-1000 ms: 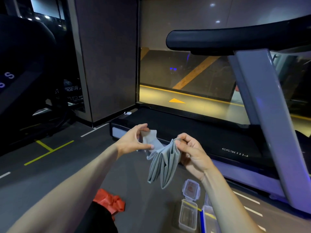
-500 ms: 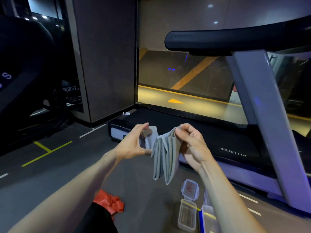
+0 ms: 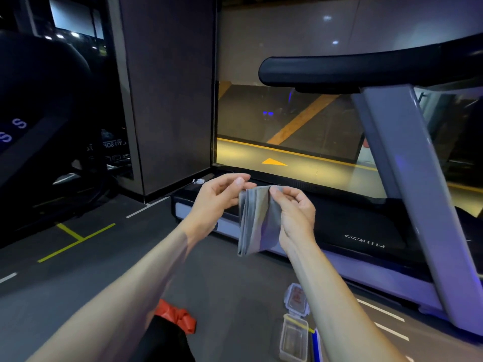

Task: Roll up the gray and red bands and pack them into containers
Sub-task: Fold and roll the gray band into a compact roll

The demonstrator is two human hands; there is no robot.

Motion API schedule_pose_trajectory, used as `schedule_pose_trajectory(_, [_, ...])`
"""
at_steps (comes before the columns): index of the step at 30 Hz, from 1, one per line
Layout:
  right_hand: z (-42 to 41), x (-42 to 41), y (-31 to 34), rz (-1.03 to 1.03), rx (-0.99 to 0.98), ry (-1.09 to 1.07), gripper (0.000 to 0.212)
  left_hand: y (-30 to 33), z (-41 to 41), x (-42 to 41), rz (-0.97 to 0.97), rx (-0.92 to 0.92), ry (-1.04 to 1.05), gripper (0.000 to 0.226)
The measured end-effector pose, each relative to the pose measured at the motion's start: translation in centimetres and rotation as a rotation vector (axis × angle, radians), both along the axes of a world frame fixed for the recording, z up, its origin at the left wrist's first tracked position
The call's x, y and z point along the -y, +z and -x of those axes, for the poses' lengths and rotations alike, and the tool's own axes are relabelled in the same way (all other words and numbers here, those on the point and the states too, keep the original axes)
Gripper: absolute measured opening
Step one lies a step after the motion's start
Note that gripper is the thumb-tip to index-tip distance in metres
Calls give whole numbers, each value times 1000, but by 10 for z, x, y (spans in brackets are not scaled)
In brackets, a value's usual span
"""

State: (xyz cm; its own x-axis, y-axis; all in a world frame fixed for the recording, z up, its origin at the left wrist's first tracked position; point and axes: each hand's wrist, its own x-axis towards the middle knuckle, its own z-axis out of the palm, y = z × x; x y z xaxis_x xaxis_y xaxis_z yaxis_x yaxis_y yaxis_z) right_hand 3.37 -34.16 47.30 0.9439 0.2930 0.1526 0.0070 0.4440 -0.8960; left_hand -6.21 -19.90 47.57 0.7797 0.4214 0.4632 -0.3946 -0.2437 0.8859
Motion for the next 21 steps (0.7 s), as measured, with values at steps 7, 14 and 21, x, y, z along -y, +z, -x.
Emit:
schedule_pose_trajectory(7, [12, -10, 0, 60, 71, -217, 12, -14, 0, 21, -54, 57, 69, 75])
schedule_pose_trajectory(14, [20, -7, -5, 108, 109, -243, 12, -15, 0, 32, -96, 106, 214, 49])
schedule_pose_trajectory(21, [14, -1, -7, 84, 135, -153, 13, -9, 0, 28, -21, 98, 200, 40])
